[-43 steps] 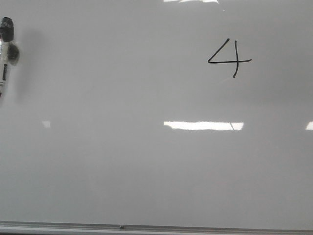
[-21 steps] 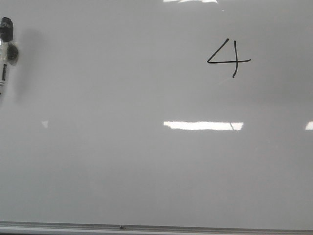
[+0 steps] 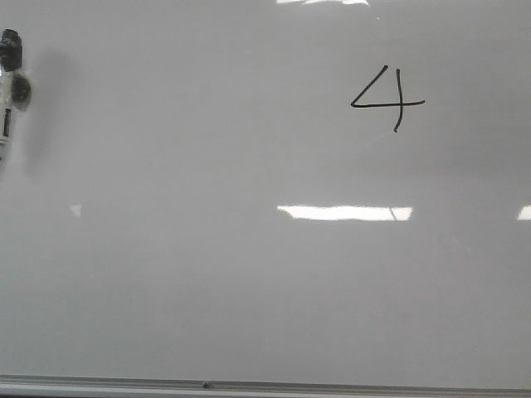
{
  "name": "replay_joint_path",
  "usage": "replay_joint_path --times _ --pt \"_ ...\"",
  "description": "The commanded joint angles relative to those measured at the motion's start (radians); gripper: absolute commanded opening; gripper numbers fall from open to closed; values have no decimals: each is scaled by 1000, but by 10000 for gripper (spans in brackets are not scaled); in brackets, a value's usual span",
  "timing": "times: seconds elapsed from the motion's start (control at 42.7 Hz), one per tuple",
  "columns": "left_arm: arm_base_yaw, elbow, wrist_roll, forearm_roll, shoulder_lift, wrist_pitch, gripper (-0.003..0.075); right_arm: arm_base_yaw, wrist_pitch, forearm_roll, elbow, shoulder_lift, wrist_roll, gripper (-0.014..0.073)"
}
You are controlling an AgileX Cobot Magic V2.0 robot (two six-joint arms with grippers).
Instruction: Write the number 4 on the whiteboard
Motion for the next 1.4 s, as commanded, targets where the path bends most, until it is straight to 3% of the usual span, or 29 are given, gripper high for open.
replay_joint_path --times 0.0,1.194,1.287,1.381 --pt "-4 7 -10 -3 -15 -82 -20 -4 -63 -4 -31 5 1 -69" --pt "-2 7 -26 -1 -15 -82 -20 -16 -70 0 -10 -19 1 -69" --pt "-2 7 -26 -1 -14 -82 -20 -64 -116 -1 46 -63 0 -69" --pt "-2 7 -26 -1 -14 -82 -20 -129 -252 -2 149 -134 0 -69"
